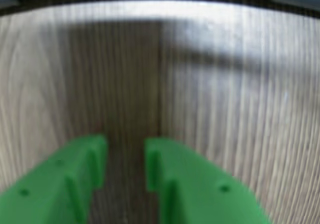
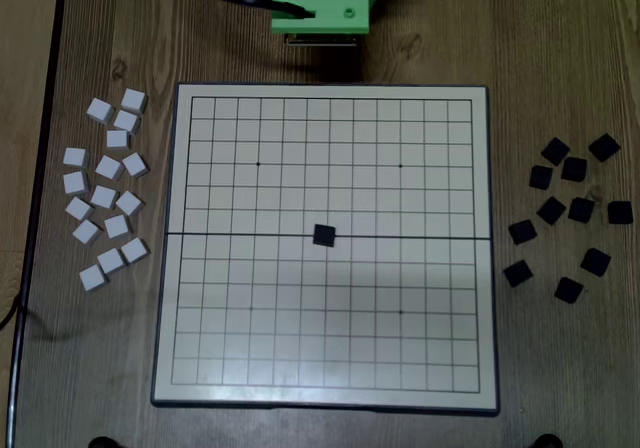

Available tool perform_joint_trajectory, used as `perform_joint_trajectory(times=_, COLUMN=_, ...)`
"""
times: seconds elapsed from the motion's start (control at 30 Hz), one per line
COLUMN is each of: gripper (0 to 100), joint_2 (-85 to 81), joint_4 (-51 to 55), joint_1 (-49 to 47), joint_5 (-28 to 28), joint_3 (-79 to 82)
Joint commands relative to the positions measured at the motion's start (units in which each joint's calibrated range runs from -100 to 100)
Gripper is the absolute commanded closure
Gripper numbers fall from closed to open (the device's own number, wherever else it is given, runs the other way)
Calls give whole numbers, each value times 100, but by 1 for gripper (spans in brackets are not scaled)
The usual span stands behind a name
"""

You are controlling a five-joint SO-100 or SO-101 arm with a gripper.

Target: Grasp a Black stone and put it on the board on position (0,0).

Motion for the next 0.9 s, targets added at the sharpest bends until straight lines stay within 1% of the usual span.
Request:
perform_joint_trajectory(times=0.0, gripper=94, joint_2=-430, joint_4=55, joint_1=-3, joint_5=78, joint_3=281)
perform_joint_trajectory(times=0.43, gripper=94, joint_2=-761, joint_4=625, joint_1=152, joint_5=537, joint_3=813)
perform_joint_trajectory(times=0.87, gripper=94, joint_2=-1125, joint_4=691, joint_1=252, joint_5=1040, joint_3=813)
